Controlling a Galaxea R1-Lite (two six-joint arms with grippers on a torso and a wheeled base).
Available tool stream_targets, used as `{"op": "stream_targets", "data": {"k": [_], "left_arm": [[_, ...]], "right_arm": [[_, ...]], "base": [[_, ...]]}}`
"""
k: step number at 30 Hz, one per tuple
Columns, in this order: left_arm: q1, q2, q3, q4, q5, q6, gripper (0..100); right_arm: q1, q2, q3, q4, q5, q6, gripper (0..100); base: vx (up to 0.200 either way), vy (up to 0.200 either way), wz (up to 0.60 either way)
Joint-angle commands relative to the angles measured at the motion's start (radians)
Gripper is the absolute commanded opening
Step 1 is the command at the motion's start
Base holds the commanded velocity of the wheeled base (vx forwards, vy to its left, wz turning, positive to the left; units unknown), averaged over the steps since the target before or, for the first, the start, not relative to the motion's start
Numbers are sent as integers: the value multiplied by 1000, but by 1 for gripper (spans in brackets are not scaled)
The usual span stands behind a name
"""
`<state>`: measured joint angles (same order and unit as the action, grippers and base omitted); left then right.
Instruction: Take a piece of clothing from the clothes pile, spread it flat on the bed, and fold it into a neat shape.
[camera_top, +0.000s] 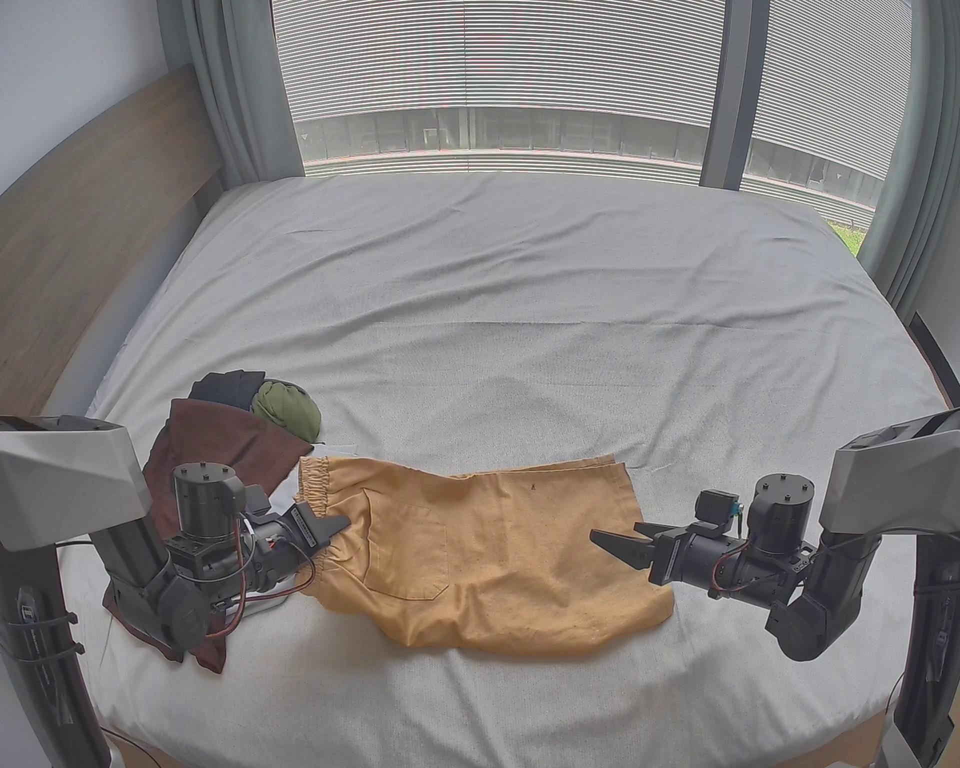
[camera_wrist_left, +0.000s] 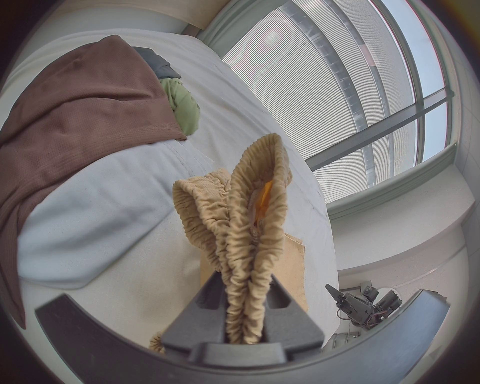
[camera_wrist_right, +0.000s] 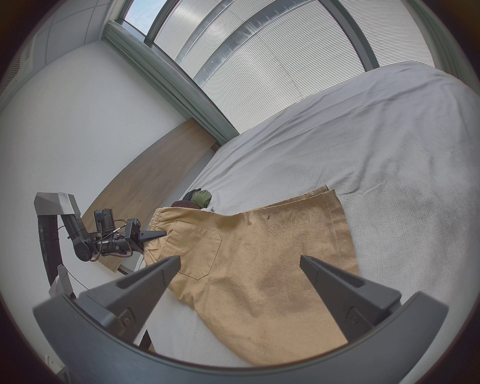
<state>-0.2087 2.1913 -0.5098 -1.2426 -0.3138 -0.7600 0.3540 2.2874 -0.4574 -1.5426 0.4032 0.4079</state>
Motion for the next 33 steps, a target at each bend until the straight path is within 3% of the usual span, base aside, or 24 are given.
{"op": "stream_targets", "data": {"k": [1,13,33], "left_arm": [[-43,-13,-29,18,9,-1,0],[-138,-73,-115,149,21,-5,0],[-282,-67,-348,362,85,-51,0]], "right_arm": [[-1,0,0,-1,0,0,100],[-9,-11,-1,-1,2,3,100],[-86,-57,-1,1,9,0,100]], "base": [[0,0,0],[0,0,0],[0,0,0]]}}
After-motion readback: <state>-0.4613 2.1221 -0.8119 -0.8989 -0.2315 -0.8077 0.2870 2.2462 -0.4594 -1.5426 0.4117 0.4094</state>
